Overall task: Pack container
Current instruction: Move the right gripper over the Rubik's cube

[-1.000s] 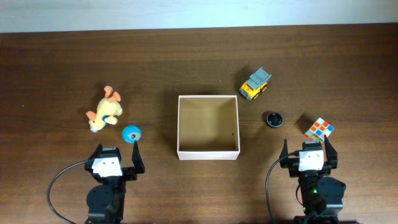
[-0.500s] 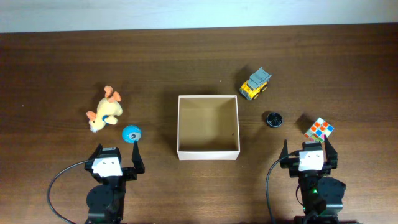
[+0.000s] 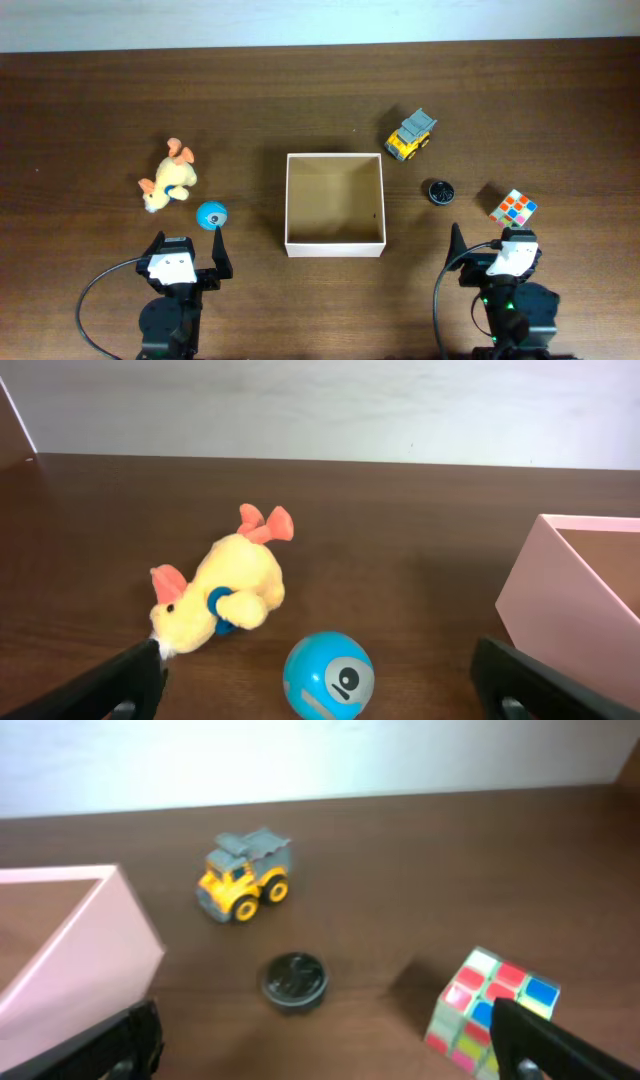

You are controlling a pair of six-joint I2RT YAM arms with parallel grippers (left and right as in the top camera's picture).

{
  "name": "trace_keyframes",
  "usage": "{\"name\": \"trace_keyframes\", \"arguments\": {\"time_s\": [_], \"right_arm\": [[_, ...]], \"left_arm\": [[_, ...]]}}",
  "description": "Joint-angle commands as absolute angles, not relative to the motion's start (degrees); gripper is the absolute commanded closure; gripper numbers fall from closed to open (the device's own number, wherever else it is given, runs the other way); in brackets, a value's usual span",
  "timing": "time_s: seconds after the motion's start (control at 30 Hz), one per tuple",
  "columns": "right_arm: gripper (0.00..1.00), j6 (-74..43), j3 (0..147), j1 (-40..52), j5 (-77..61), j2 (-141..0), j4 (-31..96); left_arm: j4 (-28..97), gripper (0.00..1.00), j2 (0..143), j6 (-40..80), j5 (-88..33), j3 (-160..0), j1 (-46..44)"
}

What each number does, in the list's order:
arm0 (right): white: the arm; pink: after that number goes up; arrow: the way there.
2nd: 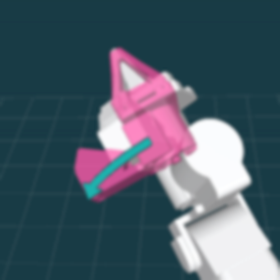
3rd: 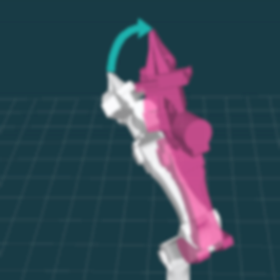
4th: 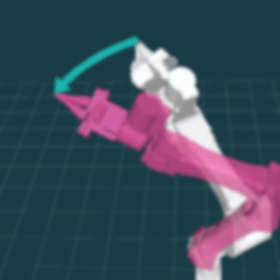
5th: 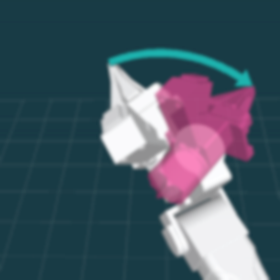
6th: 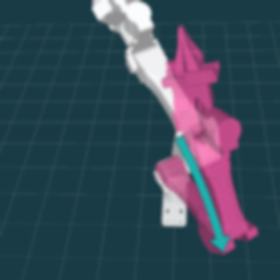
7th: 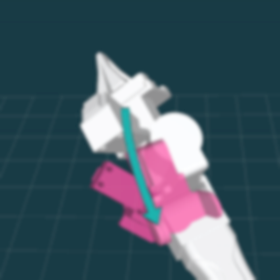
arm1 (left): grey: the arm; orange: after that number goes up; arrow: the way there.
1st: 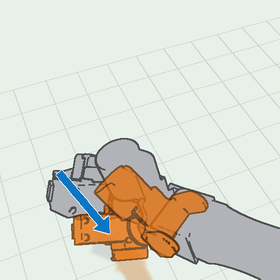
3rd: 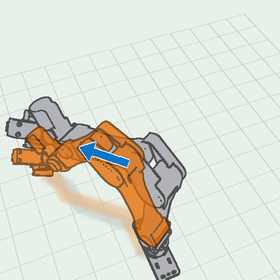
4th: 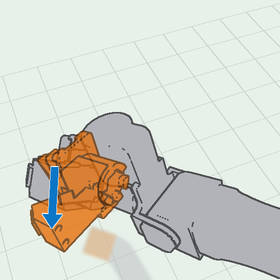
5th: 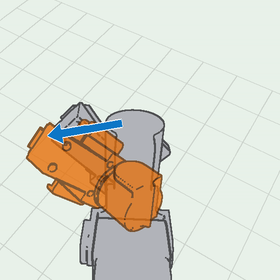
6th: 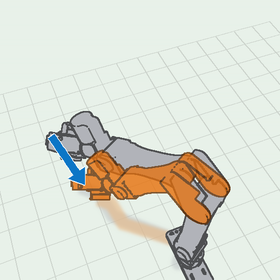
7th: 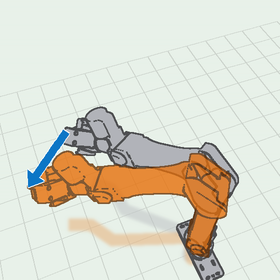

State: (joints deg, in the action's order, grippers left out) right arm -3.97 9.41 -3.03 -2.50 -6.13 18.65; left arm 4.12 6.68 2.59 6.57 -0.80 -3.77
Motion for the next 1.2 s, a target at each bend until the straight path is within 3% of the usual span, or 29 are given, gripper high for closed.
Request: {"name": "trace_keyframes", "arguments": {"time_s": [0.0,0.37,0.6,0.93,1.17], "right_arm": [[0.01,-7.0,20.3,-3.4,-5.0,-7.3,23.3],[0.01,-4.6,57.4,-3.4,-8.5,-26.4,56.3],[0.01,-5.0,57.9,-3.4,-5.7,-32.2,58.0],[0.01,-30.1,57.9,-3.4,17.1,-48.9,58.0],[0.01,-31.2,57.9,-3.4,17.4,-66.7,52.9]], "left_arm": [[4.2,0.01,6.3,1.5,6.2,-0.5,-3.6],[4.2,0.01,6.3,1.5,6.2,-0.5,-3.6],[4.2,0.01,6.3,1.5,6.2,-0.5,-3.6],[4.2,0.01,6.3,1.5,6.2,-0.5,-3.6],[4.2,0.01,6.3,1.5,6.2,-0.5,-3.6]]}}
